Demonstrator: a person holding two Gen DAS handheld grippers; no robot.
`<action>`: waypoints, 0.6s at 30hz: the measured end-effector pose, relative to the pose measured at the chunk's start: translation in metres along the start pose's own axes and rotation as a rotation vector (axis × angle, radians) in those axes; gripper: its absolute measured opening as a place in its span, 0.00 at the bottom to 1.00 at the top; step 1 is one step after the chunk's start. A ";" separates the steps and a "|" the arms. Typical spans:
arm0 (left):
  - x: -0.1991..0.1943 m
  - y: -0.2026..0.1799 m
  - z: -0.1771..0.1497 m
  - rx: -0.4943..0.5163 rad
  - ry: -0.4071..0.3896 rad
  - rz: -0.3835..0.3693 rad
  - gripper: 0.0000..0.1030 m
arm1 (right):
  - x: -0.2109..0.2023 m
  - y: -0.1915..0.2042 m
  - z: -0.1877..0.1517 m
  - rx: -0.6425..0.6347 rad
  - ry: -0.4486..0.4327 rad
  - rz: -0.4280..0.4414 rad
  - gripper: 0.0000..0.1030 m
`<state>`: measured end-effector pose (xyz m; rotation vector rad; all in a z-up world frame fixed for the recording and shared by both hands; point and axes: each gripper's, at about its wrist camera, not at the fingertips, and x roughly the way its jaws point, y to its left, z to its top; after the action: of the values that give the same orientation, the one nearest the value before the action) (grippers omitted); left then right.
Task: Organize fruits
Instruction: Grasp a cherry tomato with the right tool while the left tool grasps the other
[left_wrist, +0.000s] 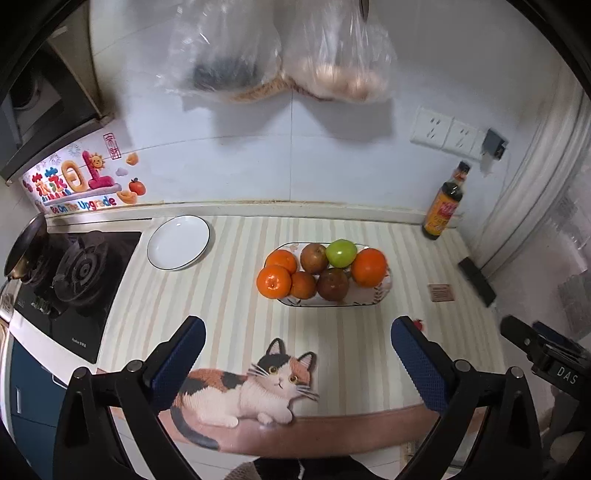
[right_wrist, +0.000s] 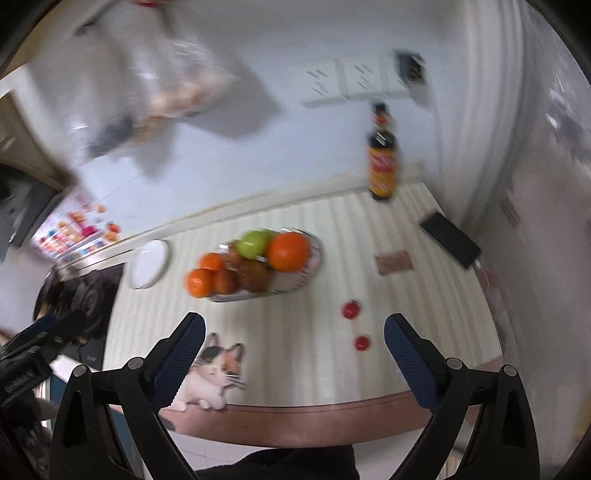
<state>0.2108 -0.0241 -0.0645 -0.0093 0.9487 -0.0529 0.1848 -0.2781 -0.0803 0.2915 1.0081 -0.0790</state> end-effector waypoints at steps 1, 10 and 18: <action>0.012 -0.005 0.001 0.008 0.015 0.007 1.00 | 0.012 -0.010 0.000 0.016 0.022 -0.013 0.97; 0.135 -0.054 -0.006 0.116 0.242 0.080 1.00 | 0.167 -0.090 -0.028 0.141 0.260 -0.028 0.70; 0.208 -0.103 -0.020 0.224 0.381 0.042 1.00 | 0.234 -0.108 -0.041 0.201 0.325 0.010 0.53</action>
<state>0.3115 -0.1365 -0.2414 0.2347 1.3190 -0.1251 0.2547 -0.3542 -0.3200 0.5046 1.3244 -0.1272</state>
